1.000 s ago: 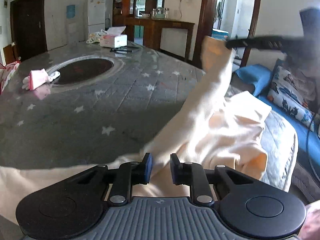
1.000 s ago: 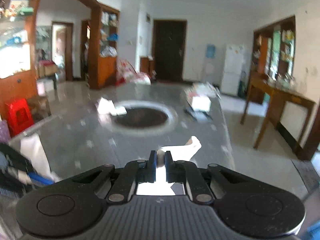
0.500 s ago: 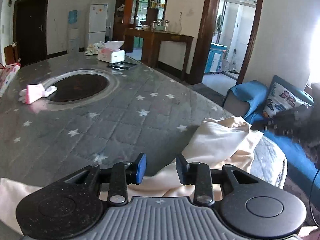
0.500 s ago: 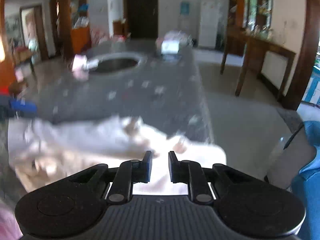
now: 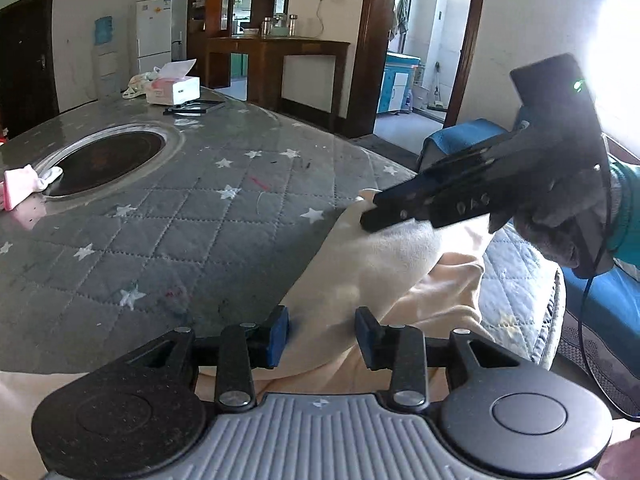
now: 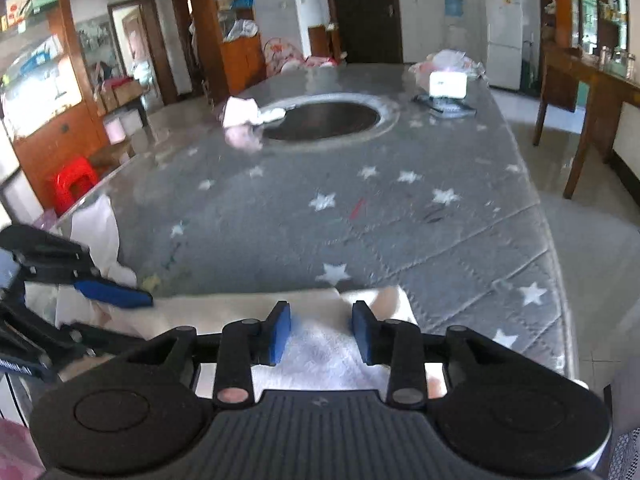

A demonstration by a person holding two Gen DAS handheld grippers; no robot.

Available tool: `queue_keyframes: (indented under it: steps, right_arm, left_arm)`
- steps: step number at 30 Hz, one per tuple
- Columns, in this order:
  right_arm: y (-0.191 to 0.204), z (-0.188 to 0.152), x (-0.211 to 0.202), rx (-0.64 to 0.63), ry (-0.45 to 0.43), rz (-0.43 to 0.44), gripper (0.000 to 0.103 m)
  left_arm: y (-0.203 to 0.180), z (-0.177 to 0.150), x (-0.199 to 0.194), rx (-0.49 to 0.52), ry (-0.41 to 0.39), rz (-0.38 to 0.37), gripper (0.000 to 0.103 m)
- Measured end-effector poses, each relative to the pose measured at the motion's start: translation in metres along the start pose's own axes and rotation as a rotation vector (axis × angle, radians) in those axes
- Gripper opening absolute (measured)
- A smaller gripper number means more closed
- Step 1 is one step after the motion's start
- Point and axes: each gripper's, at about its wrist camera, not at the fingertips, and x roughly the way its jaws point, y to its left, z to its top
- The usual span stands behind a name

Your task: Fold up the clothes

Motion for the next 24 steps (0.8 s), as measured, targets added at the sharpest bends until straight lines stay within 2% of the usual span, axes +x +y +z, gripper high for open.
queue_keyframes:
  steps: [2,3,4,7,8,9,11,17,19,20,24]
  right_arm:
    - [0.004,-0.001,0.002,-0.009,0.005,0.003,0.036]
    - [0.002,-0.001,0.002,-0.002,0.001,-0.005,0.044]
    - [0.000,-0.002,0.001,0.006,-0.002,-0.012,0.046]
    - [-0.003,-0.003,0.005,0.022,0.007,0.001,0.045]
    - [-0.003,-0.003,0.007,0.023,0.016,0.012,0.040]
    - [0.000,-0.003,0.008,0.011,0.023,0.017,0.030]
    - [0.007,-0.001,0.003,-0.030,0.014,0.014,0.018]
    - [0.030,0.012,-0.042,-0.123,-0.106,-0.011,0.010]
    - [0.029,0.014,-0.043,-0.125,-0.107,-0.016,0.009]
    - [0.028,0.015,-0.043,-0.126,-0.108,-0.018,0.004]
    - [0.026,0.021,-0.043,-0.131,-0.110,-0.027,0.002]
  left_arm:
    - [0.003,0.001,-0.002,-0.013,-0.005,-0.007,0.042]
    - [0.005,0.001,-0.002,-0.020,-0.007,-0.011,0.043]
    - [0.006,0.002,-0.003,-0.027,-0.009,-0.015,0.043]
    - [0.009,0.003,-0.005,-0.041,-0.016,-0.011,0.043]
    - [0.009,0.003,-0.006,-0.045,-0.017,-0.007,0.043]
    - [0.010,0.003,-0.007,-0.048,-0.017,-0.001,0.045]
    - [0.012,0.003,-0.009,-0.051,-0.018,0.014,0.045]
    - [0.019,0.008,-0.014,-0.054,-0.035,0.048,0.049]
    - [0.018,0.011,-0.015,-0.045,-0.042,0.054,0.050]
    - [0.018,0.012,-0.015,-0.042,-0.046,0.055,0.051]
    - [0.018,0.018,-0.015,-0.036,-0.065,0.056,0.056]
